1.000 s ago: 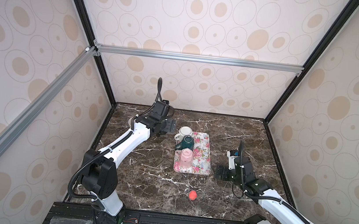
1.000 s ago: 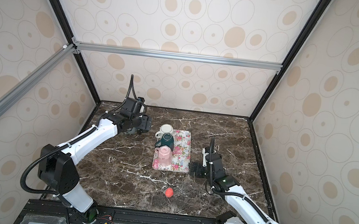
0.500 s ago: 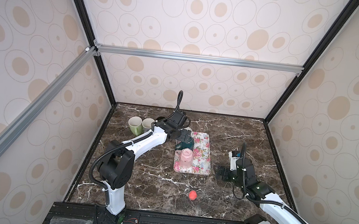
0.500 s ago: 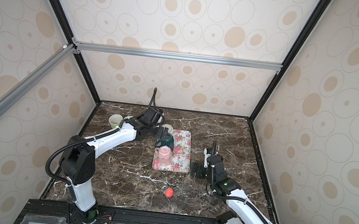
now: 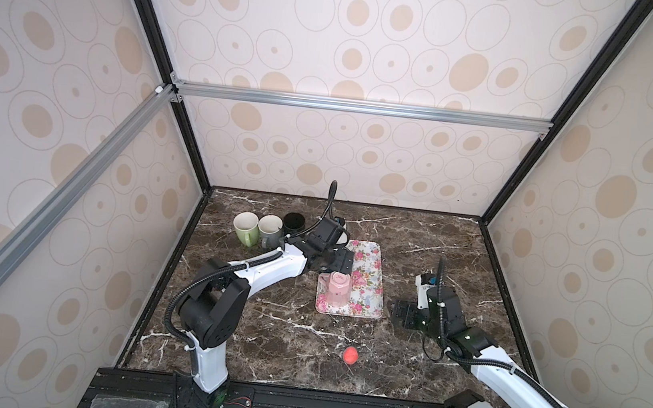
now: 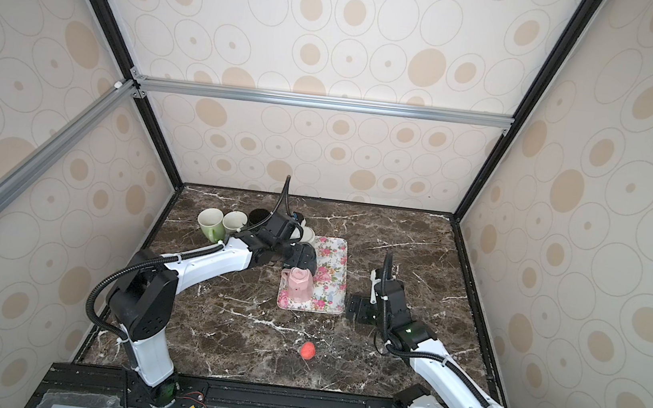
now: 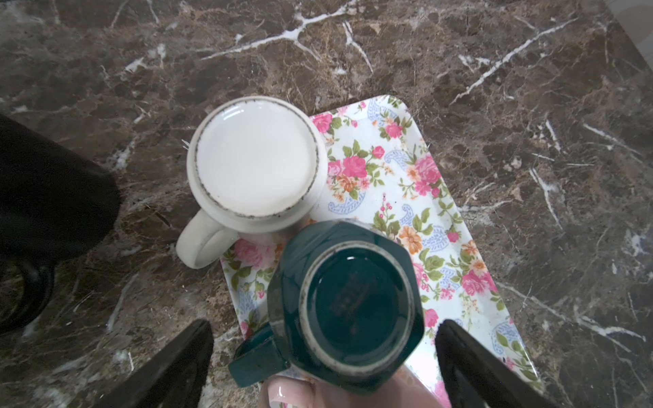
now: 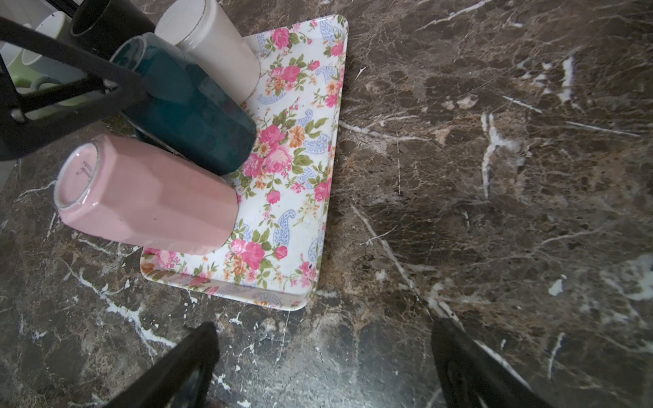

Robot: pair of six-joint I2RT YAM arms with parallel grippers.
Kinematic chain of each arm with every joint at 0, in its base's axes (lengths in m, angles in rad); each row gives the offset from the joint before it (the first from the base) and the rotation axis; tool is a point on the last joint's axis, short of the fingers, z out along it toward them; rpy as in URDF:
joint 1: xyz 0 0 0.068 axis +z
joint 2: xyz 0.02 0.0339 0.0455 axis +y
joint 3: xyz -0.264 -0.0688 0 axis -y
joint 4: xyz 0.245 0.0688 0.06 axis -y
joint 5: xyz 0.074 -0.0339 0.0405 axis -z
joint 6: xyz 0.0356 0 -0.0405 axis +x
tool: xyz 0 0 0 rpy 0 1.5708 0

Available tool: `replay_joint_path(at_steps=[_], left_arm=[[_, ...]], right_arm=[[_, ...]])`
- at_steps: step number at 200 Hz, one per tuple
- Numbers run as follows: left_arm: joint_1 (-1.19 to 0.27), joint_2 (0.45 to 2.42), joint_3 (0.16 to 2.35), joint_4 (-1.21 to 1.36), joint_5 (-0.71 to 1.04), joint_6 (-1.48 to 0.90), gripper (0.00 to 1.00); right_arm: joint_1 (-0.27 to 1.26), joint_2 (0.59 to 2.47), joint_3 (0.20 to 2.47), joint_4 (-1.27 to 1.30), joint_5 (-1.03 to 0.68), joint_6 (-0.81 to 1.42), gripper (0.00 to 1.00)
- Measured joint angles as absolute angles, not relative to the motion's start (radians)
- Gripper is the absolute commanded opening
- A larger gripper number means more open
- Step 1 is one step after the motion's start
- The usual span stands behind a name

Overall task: Turn the mug right side up
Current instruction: 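Raise the left gripper and move it over the upside-down pink mug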

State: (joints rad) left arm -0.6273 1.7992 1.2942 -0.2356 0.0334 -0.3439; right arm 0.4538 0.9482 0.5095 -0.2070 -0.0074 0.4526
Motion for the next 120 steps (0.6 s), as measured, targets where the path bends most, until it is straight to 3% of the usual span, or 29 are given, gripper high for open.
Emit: replay_joint_path(at_steps=[120], left_arm=[[-0.655, 1.710, 1.121, -0.110, 0.122, -0.401, 0.98]], right_arm=[[0.454, 0.979, 0.545, -0.268, 0.008, 0.490, 0.96]])
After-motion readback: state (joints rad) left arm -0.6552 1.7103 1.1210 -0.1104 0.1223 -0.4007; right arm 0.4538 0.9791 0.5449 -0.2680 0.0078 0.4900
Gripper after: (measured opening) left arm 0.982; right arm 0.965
